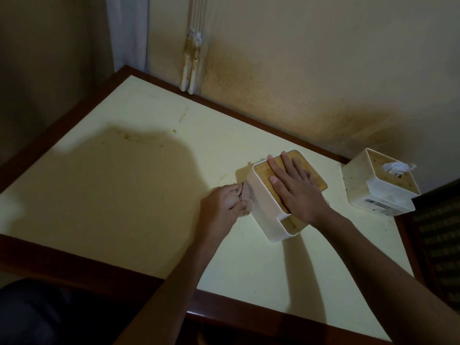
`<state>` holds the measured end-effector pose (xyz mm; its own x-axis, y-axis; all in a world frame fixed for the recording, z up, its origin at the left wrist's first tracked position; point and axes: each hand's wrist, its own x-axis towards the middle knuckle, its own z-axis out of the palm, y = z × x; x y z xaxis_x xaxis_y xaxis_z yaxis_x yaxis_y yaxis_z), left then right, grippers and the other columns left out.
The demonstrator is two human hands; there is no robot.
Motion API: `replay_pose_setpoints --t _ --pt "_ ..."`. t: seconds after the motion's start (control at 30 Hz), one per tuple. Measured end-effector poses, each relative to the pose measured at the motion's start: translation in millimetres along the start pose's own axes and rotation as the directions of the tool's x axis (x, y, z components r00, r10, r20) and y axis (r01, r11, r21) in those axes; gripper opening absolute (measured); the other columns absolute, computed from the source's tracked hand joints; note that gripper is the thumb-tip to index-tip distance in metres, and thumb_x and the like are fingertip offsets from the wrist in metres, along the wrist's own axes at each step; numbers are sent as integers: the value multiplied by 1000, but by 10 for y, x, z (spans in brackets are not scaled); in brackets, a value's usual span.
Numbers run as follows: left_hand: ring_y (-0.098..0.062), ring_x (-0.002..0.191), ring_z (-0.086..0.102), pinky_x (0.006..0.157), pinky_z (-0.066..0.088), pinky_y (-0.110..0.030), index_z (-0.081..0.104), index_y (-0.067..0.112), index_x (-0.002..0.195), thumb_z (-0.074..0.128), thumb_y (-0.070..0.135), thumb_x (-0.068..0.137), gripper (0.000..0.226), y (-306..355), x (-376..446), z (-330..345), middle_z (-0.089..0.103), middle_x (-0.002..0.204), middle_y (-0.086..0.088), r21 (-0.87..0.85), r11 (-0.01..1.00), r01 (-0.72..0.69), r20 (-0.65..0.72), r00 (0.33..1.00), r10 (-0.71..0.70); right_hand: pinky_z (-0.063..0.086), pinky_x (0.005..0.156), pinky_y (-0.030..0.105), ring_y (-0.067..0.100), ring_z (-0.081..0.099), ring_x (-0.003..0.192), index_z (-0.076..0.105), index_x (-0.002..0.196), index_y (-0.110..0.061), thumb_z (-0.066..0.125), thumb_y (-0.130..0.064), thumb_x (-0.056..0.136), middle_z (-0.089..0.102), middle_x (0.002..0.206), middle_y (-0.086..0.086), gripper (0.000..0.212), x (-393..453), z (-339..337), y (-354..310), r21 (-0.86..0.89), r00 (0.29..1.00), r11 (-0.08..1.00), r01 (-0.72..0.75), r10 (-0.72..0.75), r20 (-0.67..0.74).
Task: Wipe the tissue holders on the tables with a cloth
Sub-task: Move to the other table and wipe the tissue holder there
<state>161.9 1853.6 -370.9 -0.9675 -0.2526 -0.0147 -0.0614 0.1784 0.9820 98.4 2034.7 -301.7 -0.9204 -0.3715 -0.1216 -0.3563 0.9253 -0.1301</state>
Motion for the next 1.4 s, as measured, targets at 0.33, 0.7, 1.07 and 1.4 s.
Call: replay_pose_setpoints --t 0.33,0.7,1.07,1.4 --pt "-2 100 63 90 50 -21 70 25 109 78 11 74 38 35 -48 -342 70 107 13 -120 992 -30 -74 997 22 14 116 35 11 19 144 38 143 -35 45 -36 99 30 154 -8 45 -102 -264 -285 309 993 951 25 11 -115" --pt "10 78 64 65 48 -8 67 16 110 69 1 82 32 161 104 -515 68 96 10 -433 894 114 -8 991 -130 8 116 46 18 3 148 23 150 -33 35 -49 98 16 159 -12 56 -181 16 -487 308 959 937 -166 225 -170" --pt "-2 86 68 73 54 -19 66 14 111 69 2 82 32 112 121 -503 70 101 2 -566 788 241 119 970 -211 29 114 49 18 28 140 39 144 -28 39 -45 98 29 154 -3 49 -166 -47 -303 420 957 900 -117 215 -195" --pt "4 77 66 63 48 -10 67 14 112 71 4 81 32 187 212 -494 70 93 7 -382 909 164 175 979 -103 17 112 38 9 16 145 38 142 -41 35 -63 86 24 154 -19 60 -221 -32 -124 367 980 929 -54 121 -161"
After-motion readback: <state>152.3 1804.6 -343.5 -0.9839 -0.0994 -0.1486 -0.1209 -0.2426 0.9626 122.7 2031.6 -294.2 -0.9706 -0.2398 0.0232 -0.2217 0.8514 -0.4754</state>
